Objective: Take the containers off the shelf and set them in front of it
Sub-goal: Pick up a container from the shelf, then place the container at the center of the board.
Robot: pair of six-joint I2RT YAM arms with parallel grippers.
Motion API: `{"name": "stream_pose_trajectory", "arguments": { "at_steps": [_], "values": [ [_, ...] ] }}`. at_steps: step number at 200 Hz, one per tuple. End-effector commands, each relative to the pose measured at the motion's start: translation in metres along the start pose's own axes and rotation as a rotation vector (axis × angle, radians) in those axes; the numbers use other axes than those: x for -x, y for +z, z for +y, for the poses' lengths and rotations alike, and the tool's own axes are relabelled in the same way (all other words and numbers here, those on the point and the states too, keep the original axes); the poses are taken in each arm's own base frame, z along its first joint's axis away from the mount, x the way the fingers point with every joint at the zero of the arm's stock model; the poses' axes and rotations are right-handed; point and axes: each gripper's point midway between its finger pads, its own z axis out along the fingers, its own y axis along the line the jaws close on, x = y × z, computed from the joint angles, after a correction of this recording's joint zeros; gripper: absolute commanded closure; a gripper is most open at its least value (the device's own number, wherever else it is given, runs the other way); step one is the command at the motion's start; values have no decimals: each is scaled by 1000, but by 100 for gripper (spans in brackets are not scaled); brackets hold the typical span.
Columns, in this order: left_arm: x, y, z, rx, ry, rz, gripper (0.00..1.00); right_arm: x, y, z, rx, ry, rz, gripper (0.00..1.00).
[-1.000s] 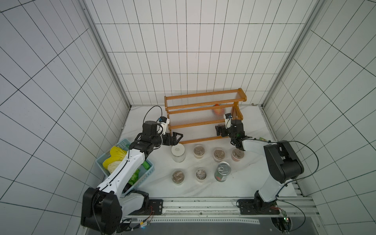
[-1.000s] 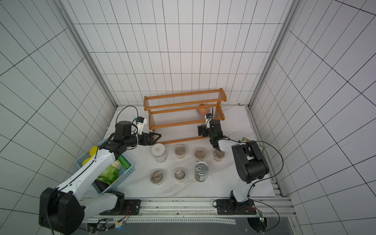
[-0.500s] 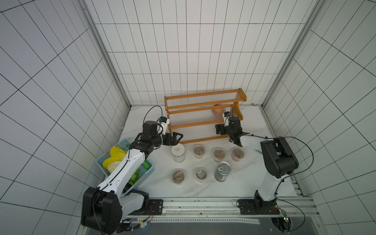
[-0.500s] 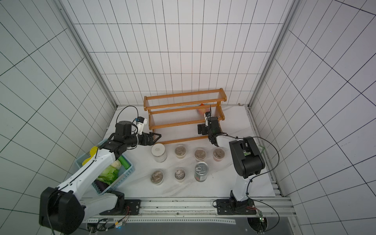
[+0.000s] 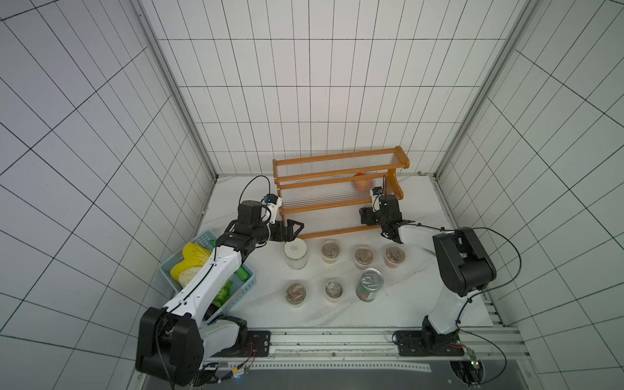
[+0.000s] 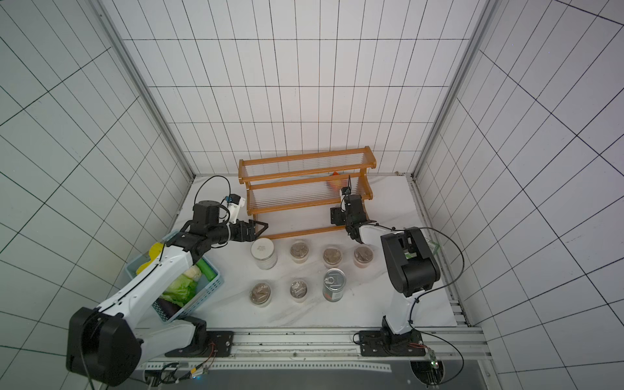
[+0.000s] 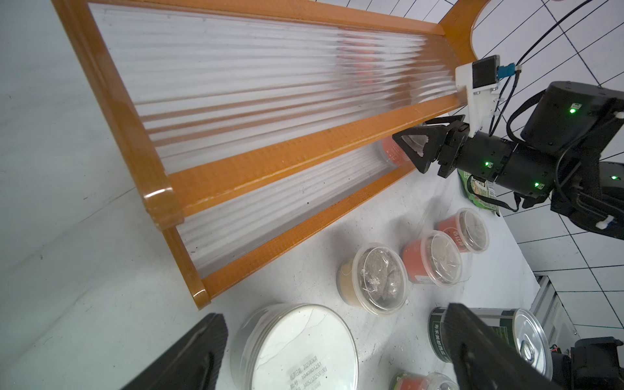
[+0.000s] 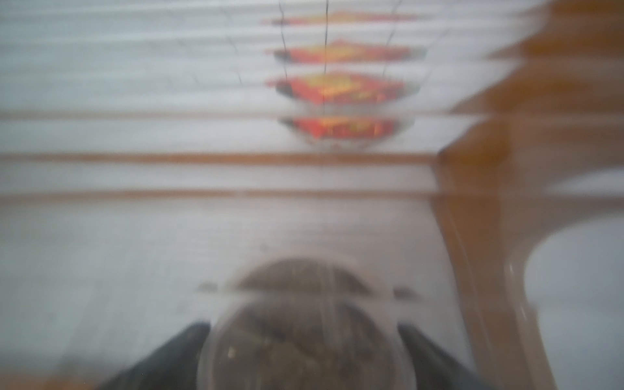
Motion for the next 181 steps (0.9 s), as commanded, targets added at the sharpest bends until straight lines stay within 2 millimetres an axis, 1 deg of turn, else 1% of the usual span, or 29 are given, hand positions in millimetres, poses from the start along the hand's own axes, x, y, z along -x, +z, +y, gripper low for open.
{"name": "stream_pose_trajectory", "arguments": {
  "at_steps": [1, 40, 75, 106, 130, 156, 181],
  "values": [
    [10, -2, -2, -1, 27, -20, 2, 7, -18, -2, -11, -5, -11, 19],
    [10, 0, -1, -2, 25, -16, 2, 15, -41, 1, 4, -13, -25, 20],
    [10, -1, -2, -5, 25, -16, 1, 3, -60, 1, 19, -7, 16, 20],
    [9, -1, -2, -8, 24, -19, 2, -10, -87, 0, 22, -4, 62, 21],
    [9, -1, -3, -11, 23, -20, 2, -19, -122, -5, -1, 11, 80, 21],
    [9, 0, -3, -18, 21, -19, 2, -37, -164, -11, -47, 10, 137, 22],
    [10, 2, -4, -24, 21, -19, 2, -54, -202, -9, -85, 40, 160, 23]
  ]
}}
